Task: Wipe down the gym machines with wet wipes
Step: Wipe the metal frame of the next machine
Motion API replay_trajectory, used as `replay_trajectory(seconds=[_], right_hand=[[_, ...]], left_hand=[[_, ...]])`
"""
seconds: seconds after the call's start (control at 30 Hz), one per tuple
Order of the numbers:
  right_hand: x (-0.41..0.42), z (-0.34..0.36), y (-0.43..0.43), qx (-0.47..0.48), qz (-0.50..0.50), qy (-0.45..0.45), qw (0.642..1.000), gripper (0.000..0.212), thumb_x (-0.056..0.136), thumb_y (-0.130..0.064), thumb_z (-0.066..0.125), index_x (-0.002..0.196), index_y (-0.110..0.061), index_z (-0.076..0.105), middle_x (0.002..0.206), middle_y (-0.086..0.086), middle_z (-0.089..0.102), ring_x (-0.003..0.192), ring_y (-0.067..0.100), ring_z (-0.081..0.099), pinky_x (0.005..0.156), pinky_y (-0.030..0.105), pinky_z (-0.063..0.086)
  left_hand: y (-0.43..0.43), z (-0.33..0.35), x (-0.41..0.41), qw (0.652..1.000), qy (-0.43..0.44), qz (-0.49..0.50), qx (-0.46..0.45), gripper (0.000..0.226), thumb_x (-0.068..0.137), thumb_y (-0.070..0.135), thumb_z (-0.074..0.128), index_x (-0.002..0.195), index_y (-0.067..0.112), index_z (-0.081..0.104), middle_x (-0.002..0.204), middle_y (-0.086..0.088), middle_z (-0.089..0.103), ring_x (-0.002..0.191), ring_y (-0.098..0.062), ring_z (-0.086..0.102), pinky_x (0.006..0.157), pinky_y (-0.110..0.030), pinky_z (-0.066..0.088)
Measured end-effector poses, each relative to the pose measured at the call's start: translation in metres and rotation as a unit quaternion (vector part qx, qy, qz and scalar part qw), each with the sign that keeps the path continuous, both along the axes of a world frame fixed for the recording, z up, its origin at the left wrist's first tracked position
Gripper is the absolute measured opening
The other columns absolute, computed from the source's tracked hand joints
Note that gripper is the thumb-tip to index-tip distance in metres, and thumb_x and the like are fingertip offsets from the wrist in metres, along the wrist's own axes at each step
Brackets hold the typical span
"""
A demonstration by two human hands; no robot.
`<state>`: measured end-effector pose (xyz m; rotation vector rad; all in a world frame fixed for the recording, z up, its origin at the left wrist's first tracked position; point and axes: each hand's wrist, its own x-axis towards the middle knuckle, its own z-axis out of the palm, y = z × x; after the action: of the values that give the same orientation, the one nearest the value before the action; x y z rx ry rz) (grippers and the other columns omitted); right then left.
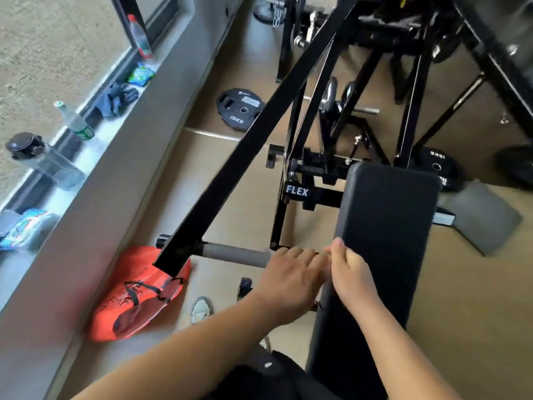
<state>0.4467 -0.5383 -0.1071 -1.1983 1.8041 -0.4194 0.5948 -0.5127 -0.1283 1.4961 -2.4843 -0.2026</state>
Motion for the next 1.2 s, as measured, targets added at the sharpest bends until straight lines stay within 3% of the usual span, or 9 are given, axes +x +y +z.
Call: replay_trajectory(seconds=[0.2,0.3,0.43,0.5,0.67,0.8,0.93,1.03,1.2], right_hand=[[0.018,0.002,0.014,-0.001,0.052,-0.045,0.998,0.051,0.107,-0.056,0.03,0.129,-0.026,0.066,0.109,-0.013,0.066,0.105,0.003,0.061,0.086,0.02,0.043],[0.041,0.007,0.009,-0.037,0.106,-0.037,0.993,0.052,0.108,-0.056,0.031,0.129,-0.024,0.066,0.106,-0.011,0.066,0.098,-0.001,0.058,0.084,0.021,0.045],[0.059,0.008,0.002,-0.043,0.119,-0.035,0.991,0.057,0.106,-0.06,0.028,0.127,-0.023,0.067,0.117,-0.002,0.072,0.111,0.014,0.066,0.1,0.039,0.054],[0.062,0.009,0.0,-0.046,0.121,-0.037,0.991,0.059,0.106,-0.059,0.028,0.129,-0.022,0.067,0.118,-0.002,0.072,0.115,0.015,0.065,0.1,0.036,0.054],[0.067,0.011,0.002,-0.063,0.167,0.01,0.984,0.056,0.106,-0.057,0.029,0.112,-0.02,0.071,0.102,-0.006,0.072,0.093,0.005,0.063,0.08,0.029,0.053],[0.07,0.016,0.0,-0.083,0.214,0.06,0.972,0.05,0.108,-0.054,0.031,0.105,-0.024,0.071,0.096,-0.007,0.072,0.09,0.007,0.064,0.081,0.036,0.057],[0.069,0.02,-0.005,-0.079,0.242,0.051,0.966,0.039,0.109,-0.047,0.037,0.107,-0.027,0.07,0.097,-0.009,0.073,0.091,0.003,0.065,0.08,0.03,0.058],[0.07,0.022,-0.009,-0.068,0.27,0.048,0.959,0.035,0.11,-0.04,0.04,0.122,-0.023,0.068,0.116,-0.007,0.072,0.106,0.008,0.065,0.092,0.031,0.057],[0.086,0.018,-0.01,-0.065,0.33,0.125,0.934,0.037,0.109,-0.044,0.038,0.11,-0.023,0.067,0.098,-0.01,0.072,0.091,0.01,0.066,0.08,0.039,0.059]], left_hand=[[0.003,-0.008,0.122,0.992,-0.082,0.101,0.003,0.039,0.107,0.045,0.031,0.093,0.022,0.059,0.082,0.0,0.058,0.071,-0.026,0.054,0.067,-0.04,0.041],[0.006,-0.005,0.099,0.979,-0.056,0.197,-0.007,0.044,0.107,0.042,0.025,0.086,0.021,0.057,0.078,-0.003,0.058,0.071,-0.029,0.051,0.071,-0.043,0.041],[0.022,-0.01,0.036,0.99,0.031,0.133,-0.046,0.038,0.105,0.035,0.028,0.113,0.013,0.058,0.089,-0.005,0.055,0.076,-0.029,0.047,0.076,-0.046,0.043],[0.017,-0.013,0.048,0.994,0.027,0.089,-0.049,0.039,0.106,0.038,0.031,0.121,0.013,0.056,0.095,-0.003,0.057,0.079,-0.028,0.05,0.077,-0.044,0.044],[0.01,-0.011,0.136,0.992,-0.078,0.098,-0.013,0.038,0.106,0.052,0.038,0.099,0.02,0.058,0.089,0.0,0.058,0.08,-0.025,0.053,0.08,-0.038,0.042],[0.021,-0.006,0.106,0.98,-0.036,0.194,-0.013,0.034,0.106,0.044,0.037,0.095,0.019,0.056,0.089,-0.002,0.056,0.083,-0.027,0.049,0.089,-0.043,0.041],[0.033,-0.012,0.061,0.988,0.039,0.15,-0.017,0.038,0.103,0.039,0.042,0.129,0.015,0.054,0.112,-0.001,0.055,0.102,-0.026,0.049,0.106,-0.045,0.037],[0.031,-0.009,0.083,0.995,0.019,0.09,-0.024,0.049,0.103,0.042,0.045,0.143,0.014,0.049,0.127,0.0,0.058,0.114,-0.024,0.052,0.116,-0.043,0.033],[0.043,-0.015,0.116,0.975,0.001,0.222,0.0,0.057,0.101,0.038,0.043,0.149,0.007,0.049,0.151,-0.01,0.052,0.143,-0.031,0.044,0.127,-0.043,0.019]])
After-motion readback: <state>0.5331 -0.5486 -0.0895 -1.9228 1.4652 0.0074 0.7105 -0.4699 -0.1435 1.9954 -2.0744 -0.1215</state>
